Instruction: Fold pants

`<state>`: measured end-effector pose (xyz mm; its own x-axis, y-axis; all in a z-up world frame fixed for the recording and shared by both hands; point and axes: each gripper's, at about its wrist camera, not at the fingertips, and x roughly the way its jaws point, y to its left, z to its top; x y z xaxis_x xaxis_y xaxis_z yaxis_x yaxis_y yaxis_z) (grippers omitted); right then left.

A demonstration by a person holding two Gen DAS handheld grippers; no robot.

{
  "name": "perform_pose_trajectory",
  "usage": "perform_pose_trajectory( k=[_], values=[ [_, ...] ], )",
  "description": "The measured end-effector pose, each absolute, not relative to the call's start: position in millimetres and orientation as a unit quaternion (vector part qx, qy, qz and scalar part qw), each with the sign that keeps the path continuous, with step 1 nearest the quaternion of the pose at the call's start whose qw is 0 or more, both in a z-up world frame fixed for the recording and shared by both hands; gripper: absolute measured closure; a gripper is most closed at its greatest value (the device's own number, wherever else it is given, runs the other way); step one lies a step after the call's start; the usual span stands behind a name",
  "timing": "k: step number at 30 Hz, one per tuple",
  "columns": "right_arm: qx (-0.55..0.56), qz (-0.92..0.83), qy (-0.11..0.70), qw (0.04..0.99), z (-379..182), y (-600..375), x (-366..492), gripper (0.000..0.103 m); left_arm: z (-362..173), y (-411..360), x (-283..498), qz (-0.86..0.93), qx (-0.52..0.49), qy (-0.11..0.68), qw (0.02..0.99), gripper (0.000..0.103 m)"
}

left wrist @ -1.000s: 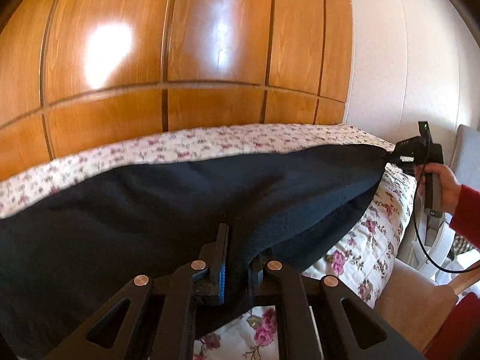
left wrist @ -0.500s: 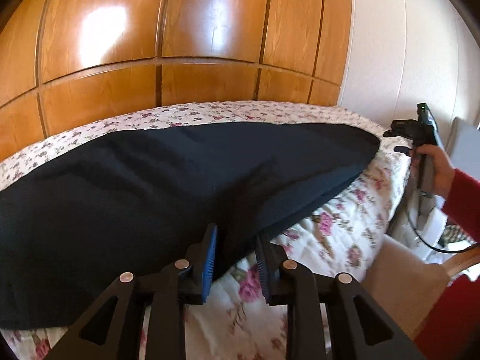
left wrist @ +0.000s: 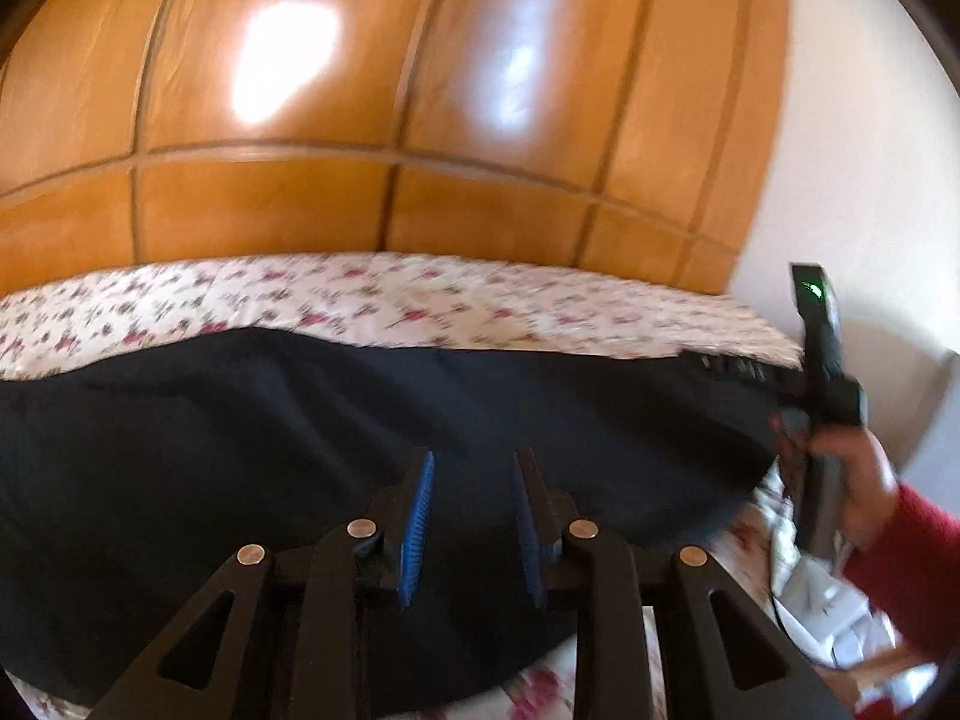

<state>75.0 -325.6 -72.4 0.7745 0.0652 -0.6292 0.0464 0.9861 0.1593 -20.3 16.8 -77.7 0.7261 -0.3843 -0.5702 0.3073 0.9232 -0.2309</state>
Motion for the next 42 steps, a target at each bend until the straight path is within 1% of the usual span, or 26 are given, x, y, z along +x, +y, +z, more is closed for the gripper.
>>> perform_pose_trajectory(
  k=[3, 7, 9, 11, 12, 13, 17, 20, 22, 24, 29, 32, 34, 35, 37, 42],
  values=[
    [0.078, -0.015, 0.365, 0.928, -96, -325, 91, 0.045, -83, 25, 4, -0.184, -0.096, 0.346, 0.915, 0.077],
    [0.106, -0.032, 0.350, 0.930, -100, -339, 83, 0.049, -96, 43, 32, -0.120, -0.097, 0.369, 0.916, 0.077],
    [0.104, -0.033, 0.344, 0.932, -101, -335, 83, 0.049, -105, 57, 49, -0.097, -0.143, 0.399, 0.901, 0.077],
    [0.108, -0.027, 0.340, 0.934, -100, -334, 86, 0.046, -113, 64, 65, -0.099, -0.194, 0.435, 0.874, 0.077],
    [0.113, -0.023, 0.340, 0.933, -100, -335, 86, 0.046, -115, 65, 73, -0.102, -0.208, 0.437, 0.869, 0.077],
    [0.117, -0.020, 0.337, 0.934, -100, -336, 86, 0.045, -115, 64, 78, -0.102, -0.213, 0.435, 0.869, 0.077],
    [0.123, -0.017, 0.334, 0.934, -100, -339, 88, 0.045, -115, 53, 104, -0.104, -0.176, 0.428, 0.880, 0.077],
    [0.121, -0.019, 0.334, 0.935, -100, -338, 87, 0.045, -125, 66, 113, -0.058, -0.151, 0.433, 0.887, 0.077],
    [0.120, -0.021, 0.334, 0.935, -100, -336, 86, 0.045, -131, 86, 109, -0.054, -0.179, 0.427, 0.885, 0.091],
    [0.119, -0.021, 0.333, 0.935, -100, -336, 86, 0.045, -133, 106, 100, -0.022, -0.198, 0.413, 0.889, 0.095],
    [0.103, -0.031, 0.338, 0.935, -98, -332, 87, 0.045, -137, 137, 82, 0.001, -0.254, 0.385, 0.887, 0.096],
    [0.079, -0.044, 0.324, 0.942, -82, -319, 79, 0.046, -138, 139, 78, -0.008, -0.261, 0.376, 0.889, 0.096],
    [0.125, 0.007, 0.297, 0.947, -68, -310, 74, 0.046, -136, 135, 78, -0.012, -0.255, 0.373, 0.892, 0.089],
    [0.148, 0.041, 0.294, 0.943, -64, -303, 77, 0.046, -136, 134, 78, -0.016, -0.253, 0.372, 0.893, 0.088],
    [0.165, 0.111, 0.307, 0.931, -59, -276, 91, 0.046, -136, 133, 78, -0.015, -0.250, 0.370, 0.895, 0.088],
    [0.163, 0.260, 0.356, 0.883, -60, -189, 135, 0.046, -135, 130, 73, -0.007, -0.243, 0.358, 0.902, 0.088]
  ],
)
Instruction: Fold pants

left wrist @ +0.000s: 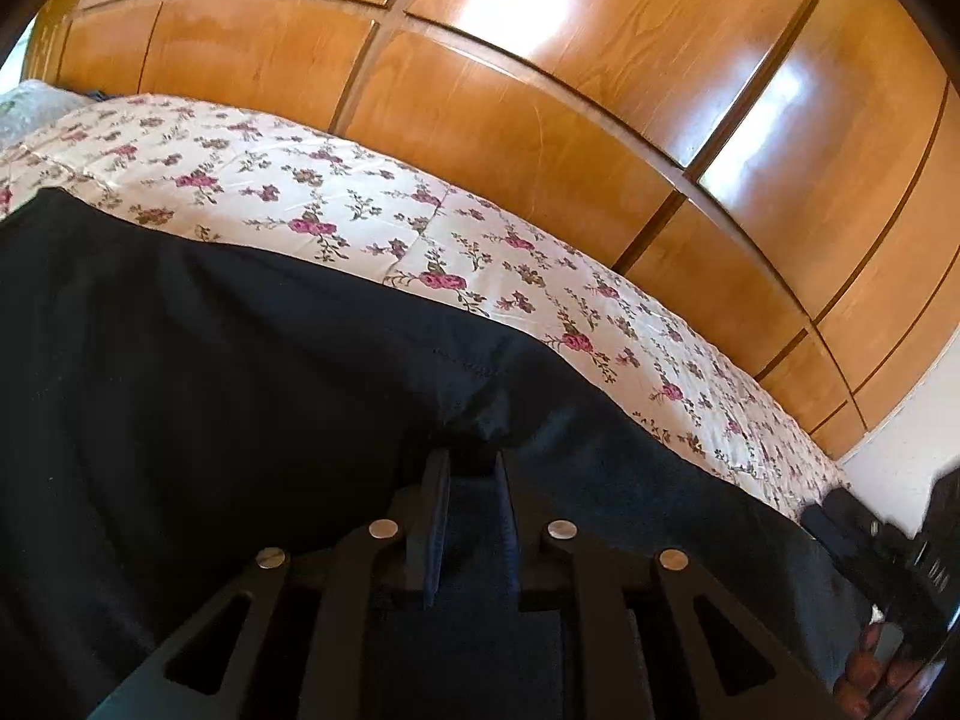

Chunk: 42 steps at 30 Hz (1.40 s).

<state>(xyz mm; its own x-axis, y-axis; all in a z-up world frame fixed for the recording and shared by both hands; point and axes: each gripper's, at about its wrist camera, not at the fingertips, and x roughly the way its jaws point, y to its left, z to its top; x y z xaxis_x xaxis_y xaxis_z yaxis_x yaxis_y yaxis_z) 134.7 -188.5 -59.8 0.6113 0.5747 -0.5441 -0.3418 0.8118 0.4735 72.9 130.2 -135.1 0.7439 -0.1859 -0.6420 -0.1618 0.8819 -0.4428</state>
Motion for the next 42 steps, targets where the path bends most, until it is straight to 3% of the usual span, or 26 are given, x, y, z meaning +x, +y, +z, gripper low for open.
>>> perform_pose_trajectory(
  k=[10, 12, 14, 16, 20, 32, 35, 42],
  values=[
    [0.096, 0.340, 0.429, 0.831, -80, -66, 193, 0.052, -137, 126, 72, 0.001, -0.223, 0.350, 0.910, 0.086],
    [0.075, 0.347, 0.433, 0.829, -86, -52, 198, 0.058, -137, 125, 72, 0.003, -0.220, 0.349, 0.911, 0.086],
    [0.049, 0.357, 0.434, 0.825, -92, -40, 199, 0.076, -138, 124, 72, 0.003, -0.218, 0.347, 0.912, 0.086],
    [0.040, 0.366, 0.435, 0.822, -93, -32, 202, 0.085, -138, 124, 72, 0.003, -0.218, 0.346, 0.913, 0.086],
    [0.022, 0.361, 0.423, 0.831, -92, -20, 207, 0.091, -139, 125, 72, 0.002, -0.217, 0.345, 0.913, 0.086],
    [0.039, 0.320, 0.429, 0.844, -104, -11, 228, 0.090, -142, 127, 71, -0.005, -0.227, 0.338, 0.913, 0.086],
    [0.098, 0.297, 0.406, 0.859, -89, -42, 220, 0.082, -143, 129, 71, -0.008, -0.232, 0.337, 0.912, 0.086],
    [0.156, 0.267, 0.404, 0.861, -75, -125, 166, 0.081, -141, 129, 71, -0.010, -0.235, 0.337, 0.912, 0.086]
  ],
)
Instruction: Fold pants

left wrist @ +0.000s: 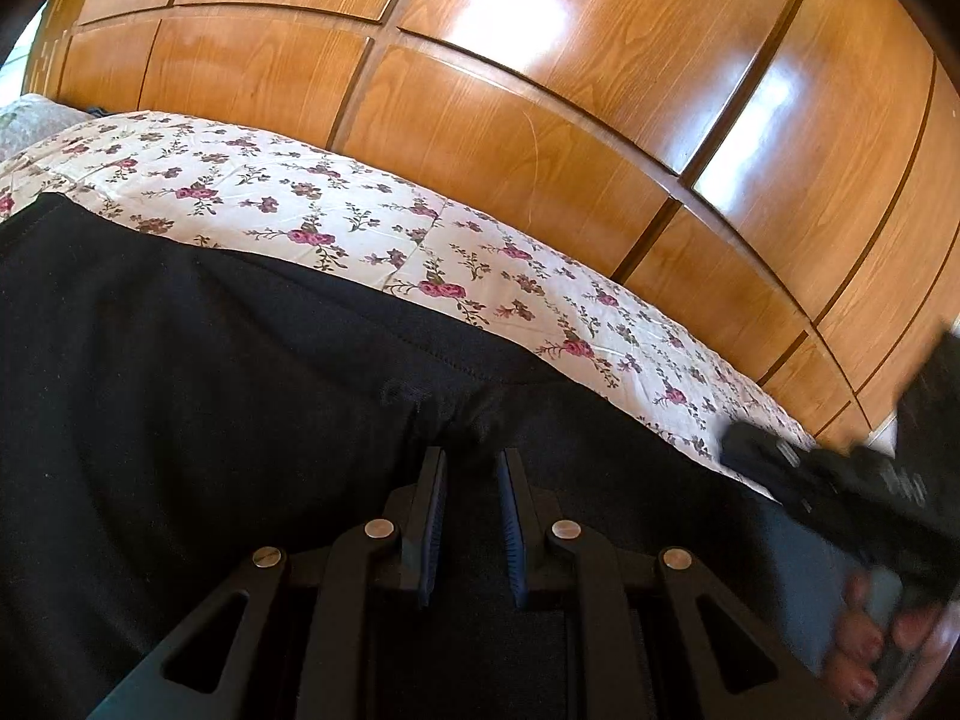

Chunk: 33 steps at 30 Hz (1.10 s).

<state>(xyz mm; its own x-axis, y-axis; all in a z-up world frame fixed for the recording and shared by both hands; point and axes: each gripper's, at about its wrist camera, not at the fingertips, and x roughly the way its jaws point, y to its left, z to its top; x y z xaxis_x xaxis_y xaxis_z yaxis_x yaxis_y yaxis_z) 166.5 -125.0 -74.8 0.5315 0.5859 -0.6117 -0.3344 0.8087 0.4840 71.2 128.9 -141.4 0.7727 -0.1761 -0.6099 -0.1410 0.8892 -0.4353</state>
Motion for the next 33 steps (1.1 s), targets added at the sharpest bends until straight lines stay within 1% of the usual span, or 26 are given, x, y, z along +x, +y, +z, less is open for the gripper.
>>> perform_pose_trajectory(
  k=[4, 6, 8, 10, 14, 18, 21, 23, 30, 31, 33],
  values=[
    [0.168, 0.233, 0.394, 0.873, -72, -178, 136, 0.081, -141, 130, 71, -0.014, -0.238, 0.337, 0.911, 0.083],
    [0.174, 0.206, 0.388, 0.881, -69, -210, 119, 0.078, -140, 130, 71, -0.016, -0.240, 0.338, 0.910, 0.082],
    [0.182, 0.189, 0.385, 0.885, -69, -233, 108, 0.071, -140, 131, 71, -0.019, -0.244, 0.338, 0.909, 0.081],
    [0.192, 0.167, 0.383, 0.888, -68, -261, 94, 0.069, -140, 133, 70, -0.029, -0.254, 0.334, 0.907, 0.078],
    [0.208, 0.122, 0.379, 0.893, -70, -313, 69, 0.068, -139, 135, 66, -0.037, -0.267, 0.330, 0.905, 0.075],
    [0.242, 0.059, 0.372, 0.894, -76, -368, 45, 0.068, -134, 134, 56, -0.023, -0.260, 0.310, 0.914, 0.066],
    [0.266, -0.009, 0.356, 0.896, -80, -411, 25, 0.067, -132, 138, 51, -0.011, -0.265, 0.299, 0.917, 0.066],
    [0.286, -0.037, 0.344, 0.894, -82, -433, 15, 0.063, -133, 141, 51, -0.013, -0.273, 0.295, 0.915, 0.066],
    [0.363, -0.168, 0.295, 0.868, -90, -507, -19, 0.062, -133, 140, 50, -0.008, -0.270, 0.297, 0.916, 0.066],
    [0.377, -0.172, 0.294, 0.861, -95, -514, -21, 0.059, -133, 140, 50, -0.008, -0.270, 0.297, 0.916, 0.066],
    [0.410, -0.161, 0.293, 0.848, -106, -527, -20, 0.059, -133, 140, 50, -0.008, -0.270, 0.297, 0.916, 0.066]
  ],
)
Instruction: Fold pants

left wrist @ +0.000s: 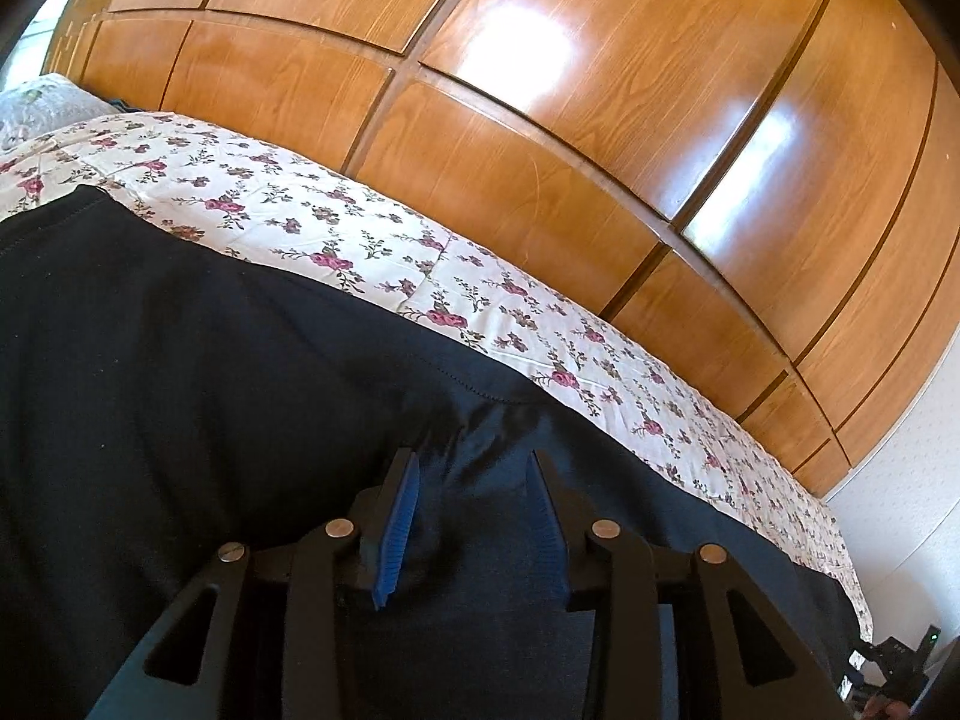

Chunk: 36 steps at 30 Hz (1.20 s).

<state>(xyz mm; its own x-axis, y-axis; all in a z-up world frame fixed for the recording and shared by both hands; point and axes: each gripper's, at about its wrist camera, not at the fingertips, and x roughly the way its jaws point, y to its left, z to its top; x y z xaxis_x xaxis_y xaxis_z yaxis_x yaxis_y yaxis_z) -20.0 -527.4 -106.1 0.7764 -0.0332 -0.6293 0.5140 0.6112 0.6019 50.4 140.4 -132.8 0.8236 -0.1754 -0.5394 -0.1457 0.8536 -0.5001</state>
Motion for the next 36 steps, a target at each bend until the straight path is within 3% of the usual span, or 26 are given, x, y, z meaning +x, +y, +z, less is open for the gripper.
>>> perform_pose_trajectory(
  k=[12, 14, 18, 26, 36],
  values=[
    [0.431, -0.102, 0.245, 0.862, -127, -536, 6, 0.059, -133, 141, 50, -0.010, -0.272, 0.298, 0.915, 0.065],
    [0.421, -0.090, 0.255, 0.866, -127, -536, 11, 0.077, -133, 141, 51, -0.011, -0.274, 0.299, 0.914, 0.065],
    [0.447, -0.070, 0.249, 0.856, -121, -536, 11, 0.082, -133, 142, 51, -0.011, -0.275, 0.300, 0.914, 0.065],
    [0.400, -0.043, 0.220, 0.888, -58, -490, 14, 0.083, -132, 140, 52, -0.010, -0.272, 0.303, 0.913, 0.064],
    [0.266, 0.036, 0.181, 0.946, 23, -379, 13, 0.083, -124, 134, 41, 0.022, -0.236, 0.328, 0.915, 0.063]
  ],
)
